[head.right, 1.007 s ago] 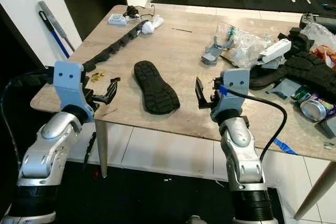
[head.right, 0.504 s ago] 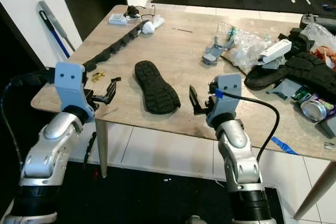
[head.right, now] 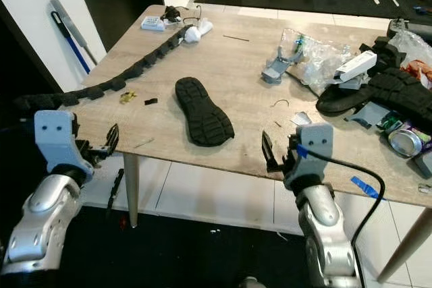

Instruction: Picking trash to rubbish bin

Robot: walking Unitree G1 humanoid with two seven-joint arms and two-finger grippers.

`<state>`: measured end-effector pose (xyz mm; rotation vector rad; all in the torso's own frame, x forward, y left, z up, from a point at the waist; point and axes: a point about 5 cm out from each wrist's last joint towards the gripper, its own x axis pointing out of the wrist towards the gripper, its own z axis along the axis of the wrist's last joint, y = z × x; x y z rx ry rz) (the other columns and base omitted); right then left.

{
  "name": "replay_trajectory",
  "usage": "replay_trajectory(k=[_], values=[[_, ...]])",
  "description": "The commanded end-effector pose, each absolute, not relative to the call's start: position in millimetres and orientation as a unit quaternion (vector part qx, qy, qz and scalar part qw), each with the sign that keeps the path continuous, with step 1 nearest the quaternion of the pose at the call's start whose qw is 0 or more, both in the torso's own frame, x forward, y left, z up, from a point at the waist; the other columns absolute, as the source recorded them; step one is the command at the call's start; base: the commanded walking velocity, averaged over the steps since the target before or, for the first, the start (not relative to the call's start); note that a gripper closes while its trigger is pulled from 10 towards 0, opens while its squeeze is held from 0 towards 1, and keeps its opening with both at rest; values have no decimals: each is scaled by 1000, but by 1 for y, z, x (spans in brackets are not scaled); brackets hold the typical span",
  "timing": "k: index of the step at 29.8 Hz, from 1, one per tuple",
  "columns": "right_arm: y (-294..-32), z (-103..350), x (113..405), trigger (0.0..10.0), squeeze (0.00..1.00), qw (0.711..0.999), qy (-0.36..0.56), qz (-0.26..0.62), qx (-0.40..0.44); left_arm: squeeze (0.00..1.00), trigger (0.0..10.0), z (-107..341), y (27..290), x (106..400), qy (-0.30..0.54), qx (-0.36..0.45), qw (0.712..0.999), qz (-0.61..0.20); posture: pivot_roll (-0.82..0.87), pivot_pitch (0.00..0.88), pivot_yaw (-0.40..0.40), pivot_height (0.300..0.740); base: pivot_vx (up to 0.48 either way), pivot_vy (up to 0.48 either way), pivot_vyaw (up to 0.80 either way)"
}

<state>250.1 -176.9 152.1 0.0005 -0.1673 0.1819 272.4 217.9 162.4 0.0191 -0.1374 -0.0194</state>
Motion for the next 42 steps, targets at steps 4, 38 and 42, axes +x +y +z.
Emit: replay_trajectory(k=[4, 38, 42], values=[[-177, 144, 227, 10000, 0, 991, -70, 111, -8, 0, 10000, 146, 218, 258, -50, 5, 999, -18, 2, 128, 22, 740, 0, 0, 0], [-192, 4, 209, 10000, 0, 968, 233, 88, 43, 0, 10000, 42, 216, 248, 161, 55, 985, -36, 11, 111, 26, 740, 0, 0, 0], [-193, -17, 213, 10000, 0, 958, 276, 72, 40, 0, 10000, 26, 215, 257, 201, 72, 976, -38, 16, 107, 22, 740, 0, 0, 0]])
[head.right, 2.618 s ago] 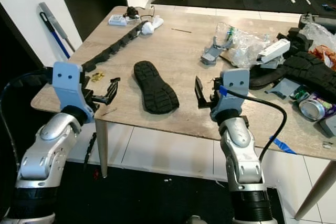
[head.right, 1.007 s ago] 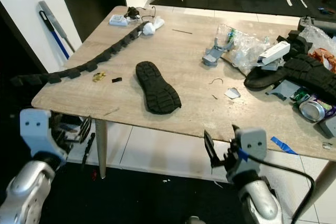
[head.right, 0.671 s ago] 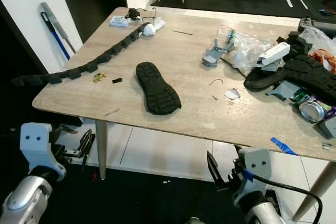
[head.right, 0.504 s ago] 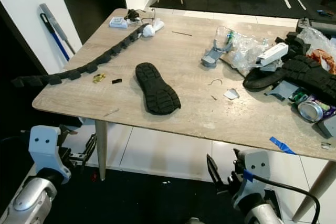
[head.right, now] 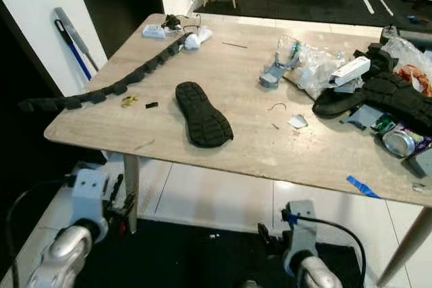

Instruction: Picking trash to rubbish bin

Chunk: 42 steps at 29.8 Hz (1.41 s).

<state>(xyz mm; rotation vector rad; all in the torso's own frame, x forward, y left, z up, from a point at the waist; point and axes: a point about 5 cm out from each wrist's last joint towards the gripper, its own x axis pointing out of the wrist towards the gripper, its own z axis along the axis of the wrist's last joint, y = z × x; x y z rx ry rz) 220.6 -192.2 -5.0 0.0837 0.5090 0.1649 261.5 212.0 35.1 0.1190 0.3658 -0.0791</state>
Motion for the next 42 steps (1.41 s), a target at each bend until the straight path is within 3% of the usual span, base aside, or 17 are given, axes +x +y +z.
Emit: replay_trajectory(k=[1, 10, 19, 42], values=[[-193, -25, 214, 10000, 0, 953, 294, 57, 47, 0, 10000, 21, 215, 261, 210, 65, 975, -31, 20, 106, 21, 740, 0, 0, 0], [-184, -50, 215, 10000, 0, 932, 356, 42, 59, 0, 10000, -3, 208, 269, 264, 21, 964, -13, 18, 104, 21, 740, 0, 0, 0], [-184, -67, 206, 10000, 0, 913, 401, -17, 66, 0, 10000, -29, 208, 254, 327, 8, 945, 27, 18, 118, 16, 740, 0, 0, 0], [-184, -60, 220, 10000, 0, 929, 366, -21, 47, 0, 10000, -35, 202, 253, 326, 6, 945, 23, 30, 131, -3, 740, 0, 0, 0]])
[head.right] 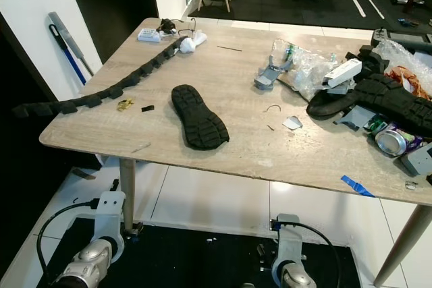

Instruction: Picking trash to rubbish bin

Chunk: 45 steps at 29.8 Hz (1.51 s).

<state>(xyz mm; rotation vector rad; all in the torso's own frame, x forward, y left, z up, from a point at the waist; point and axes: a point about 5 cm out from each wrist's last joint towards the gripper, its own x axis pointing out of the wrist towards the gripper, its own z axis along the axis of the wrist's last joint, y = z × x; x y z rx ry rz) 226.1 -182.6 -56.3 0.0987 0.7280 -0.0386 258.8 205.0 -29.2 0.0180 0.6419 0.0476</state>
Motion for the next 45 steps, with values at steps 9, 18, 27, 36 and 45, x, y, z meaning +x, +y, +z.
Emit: replay_trajectory(k=[9, 18, 27, 36, 45], values=[[-182, -59, 223, 10000, 0, 930, 365, -19, 48, 0, 10000, -33, 199, 256, 319, 7, 948, 16, 33, 127, -5, 740, 0, -320, 0], [-181, -58, 226, 10000, 0, 930, 364, -17, 46, 0, 10000, -32, 203, 258, 316, 1, 948, 32, 31, 126, -7, 740, 0, 0, 0], [-180, -57, 227, 10000, 0, 931, 363, -11, 42, 0, 10000, -31, 204, 258, 315, 2, 948, 36, 31, 123, -6, 740, 0, 0, 0], [-181, -59, 225, 10000, 0, 929, 366, -16, 46, 0, 10000, -30, 204, 259, 311, 0, 949, 40, 31, 124, -2, 740, 0, 0, -340], [-184, -60, 223, 10000, 0, 928, 371, -21, 40, 0, 10000, -30, 203, 260, 309, 0, 950, 39, 30, 127, -3, 740, 0, 0, -622]])
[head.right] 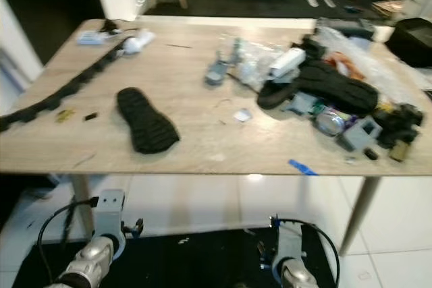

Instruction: Picking trash to rubbish bin

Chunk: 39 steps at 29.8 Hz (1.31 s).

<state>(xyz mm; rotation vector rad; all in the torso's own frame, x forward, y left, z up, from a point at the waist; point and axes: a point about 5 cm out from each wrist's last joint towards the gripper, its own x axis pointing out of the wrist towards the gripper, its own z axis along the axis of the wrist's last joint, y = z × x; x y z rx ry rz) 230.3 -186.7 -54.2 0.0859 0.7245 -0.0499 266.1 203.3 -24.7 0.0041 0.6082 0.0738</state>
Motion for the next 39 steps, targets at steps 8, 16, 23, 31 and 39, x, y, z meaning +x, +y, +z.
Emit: replay_trajectory(k=[8, 16, 23, 31, 39], values=[[-182, -58, 225, 10000, 0, 930, 365, -16, 41, 0, 10000, -28, 202, 262, 305, -4, 952, 40, 28, 131, -4, 740, 0, 0, 0], [-185, -59, 224, 10000, 0, 930, 366, -18, 39, 0, 10000, -28, 202, 263, 302, -5, 952, 39, 22, 118, -3, 740, 0, 0, 0], [-185, -59, 224, 10000, 0, 930, 365, -17, 37, 0, 10000, -27, 201, 264, 300, -4, 953, 38, 18, 109, 0, 740, 0, 0, 0], [-184, -58, 225, 10000, 0, 931, 363, -16, 37, 0, 10000, -26, 198, 266, 297, -11, 954, 34, 15, 98, 3, 740, 0, 0, 0], [-184, -58, 225, 10000, 0, 931, 362, -16, 36, 0, 10000, -25, 198, 267, 295, -11, 955, 32, 15, 96, 1, 740, 0, 288, 0]])
